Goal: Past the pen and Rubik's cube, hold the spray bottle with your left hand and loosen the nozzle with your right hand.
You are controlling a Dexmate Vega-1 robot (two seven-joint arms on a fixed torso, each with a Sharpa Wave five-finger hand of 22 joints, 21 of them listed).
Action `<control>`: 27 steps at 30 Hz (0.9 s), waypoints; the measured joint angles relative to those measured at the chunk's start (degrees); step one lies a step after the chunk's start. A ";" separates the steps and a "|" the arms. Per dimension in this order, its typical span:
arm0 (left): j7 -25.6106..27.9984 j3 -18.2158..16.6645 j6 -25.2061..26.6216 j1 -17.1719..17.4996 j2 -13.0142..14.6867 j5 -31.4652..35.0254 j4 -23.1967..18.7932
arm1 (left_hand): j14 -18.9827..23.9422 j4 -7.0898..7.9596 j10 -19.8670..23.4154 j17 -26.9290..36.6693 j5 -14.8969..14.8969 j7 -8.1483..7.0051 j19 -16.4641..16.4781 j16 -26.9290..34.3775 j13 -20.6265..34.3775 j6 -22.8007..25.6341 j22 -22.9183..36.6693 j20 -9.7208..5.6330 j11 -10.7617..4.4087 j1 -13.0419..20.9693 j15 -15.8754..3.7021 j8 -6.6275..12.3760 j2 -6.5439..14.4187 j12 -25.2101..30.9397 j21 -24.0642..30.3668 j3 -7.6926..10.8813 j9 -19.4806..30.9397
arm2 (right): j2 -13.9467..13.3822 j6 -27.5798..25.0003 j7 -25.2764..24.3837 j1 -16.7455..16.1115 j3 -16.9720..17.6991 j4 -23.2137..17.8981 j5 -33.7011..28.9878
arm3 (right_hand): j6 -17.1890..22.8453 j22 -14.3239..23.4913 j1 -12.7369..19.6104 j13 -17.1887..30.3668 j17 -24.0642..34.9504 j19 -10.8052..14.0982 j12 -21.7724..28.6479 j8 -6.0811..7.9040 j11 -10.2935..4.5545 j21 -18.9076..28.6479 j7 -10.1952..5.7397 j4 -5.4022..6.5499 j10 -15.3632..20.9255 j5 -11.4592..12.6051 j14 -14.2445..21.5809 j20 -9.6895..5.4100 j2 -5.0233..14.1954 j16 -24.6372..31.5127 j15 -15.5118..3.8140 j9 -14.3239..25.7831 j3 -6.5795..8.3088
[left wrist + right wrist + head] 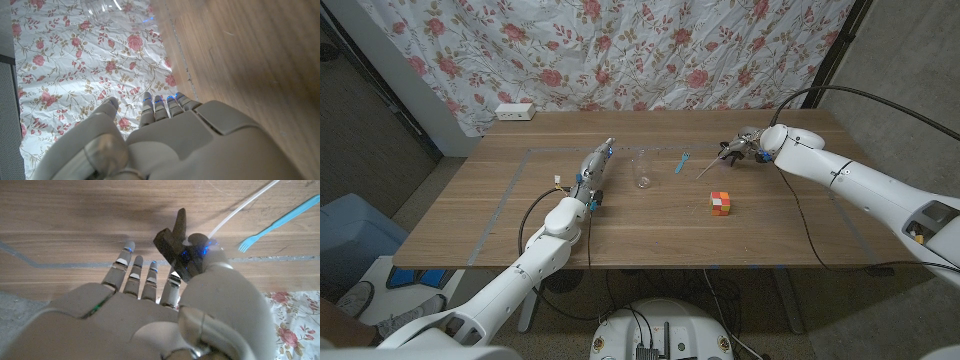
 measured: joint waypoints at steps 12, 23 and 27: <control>-0.60 -0.01 0.00 0.04 0.31 -0.42 -0.04 | 0.00 0.16 0.30 0.01 0.00 0.10 0.00 -0.28 0.00 0.72 0.00 0.00 0.26 -0.37 0.00 0.00 0.08 0.00 0.00 0.79 0.00 | -0.48 0.34 0.72 -0.63 0.34 -0.78 0.20 | -8.03 0.00 -0.96 0.00 -0.42 -1.43 -0.02 -3.02 1.49 0.00 0.92 -0.23 -2.73 -1.79 -1.88 1.43 -0.99 -1.05 1.06 -0.01 -0.71; -1.11 -0.02 0.00 0.34 0.60 -0.67 -0.38 | 0.30 0.50 0.58 0.01 0.00 0.10 0.00 -0.28 0.00 0.72 0.00 0.00 -0.02 -0.54 0.31 0.00 -0.09 0.00 -0.45 1.58 0.00 | -1.53 1.99 0.47 -2.01 1.47 -2.08 0.93 | -14.05 -0.14 -2.50 0.00 -0.67 -3.17 -0.02 -5.59 2.48 0.00 2.33 0.54 -4.83 -3.26 -3.64 2.35 -3.72 -2.15 2.30 -0.28 -1.96; -1.20 -0.03 0.00 0.45 0.67 -0.70 -0.52 | 0.30 0.56 0.58 0.01 0.40 0.10 0.00 -0.49 0.00 0.72 0.00 0.00 -0.02 -0.77 0.30 -0.04 -0.29 0.00 -0.45 1.64 0.00 | -2.00 2.64 0.43 -2.43 1.90 -2.35 1.09 | -16.22 -0.13 -4.10 0.00 -0.67 -3.72 -0.02 -6.46 2.83 0.00 2.84 1.06 -5.94 -3.26 -4.75 2.91 -5.29 -2.61 2.89 -0.42 -2.94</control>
